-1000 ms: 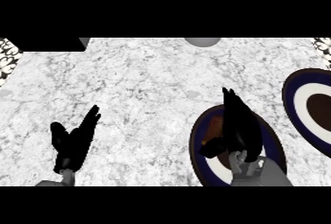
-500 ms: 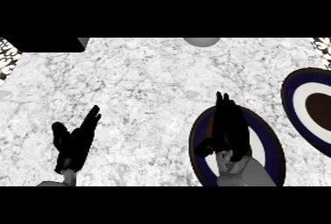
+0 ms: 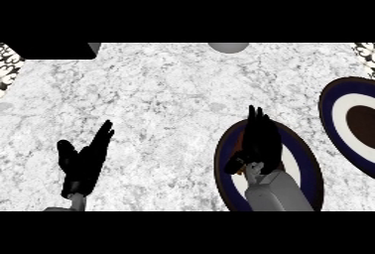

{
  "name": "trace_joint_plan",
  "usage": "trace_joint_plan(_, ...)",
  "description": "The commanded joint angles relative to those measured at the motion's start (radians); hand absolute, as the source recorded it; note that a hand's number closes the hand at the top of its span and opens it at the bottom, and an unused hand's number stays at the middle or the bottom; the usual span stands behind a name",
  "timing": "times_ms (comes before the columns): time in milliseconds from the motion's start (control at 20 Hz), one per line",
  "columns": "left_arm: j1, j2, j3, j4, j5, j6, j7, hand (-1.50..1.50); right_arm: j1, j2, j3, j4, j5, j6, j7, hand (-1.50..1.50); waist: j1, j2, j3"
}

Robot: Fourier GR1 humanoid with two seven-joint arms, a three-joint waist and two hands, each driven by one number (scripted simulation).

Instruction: Pick the sweet potato from the plate and place it in the plate

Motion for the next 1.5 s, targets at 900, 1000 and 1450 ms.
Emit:
trace_joint_plan(900, 0.016, -0.056, 0.033, 0.038, -0.034, -0.022, 0.000, 0.00, 0.149, -0.014, 0.146, -0.063, 0.152, -0.058, -0.159, 1.50, -0.010, 0.000, -0.005)
trace_joint_plan(1000, 0.011, -0.048, 0.037, 0.028, -0.036, -0.016, 0.019, 0.00, 0.236, -0.058, 0.213, -0.173, 0.153, -0.148, -0.266, 1.50, -0.023, -0.004, -0.004)
trace_joint_plan(1450, 0.027, -0.029, 0.054, 0.016, -0.036, -0.027, 0.013, 0.00, 0.387, -0.162, 0.292, -0.567, 0.322, -0.526, -0.398, 1.50, -0.040, -0.007, -0.004)
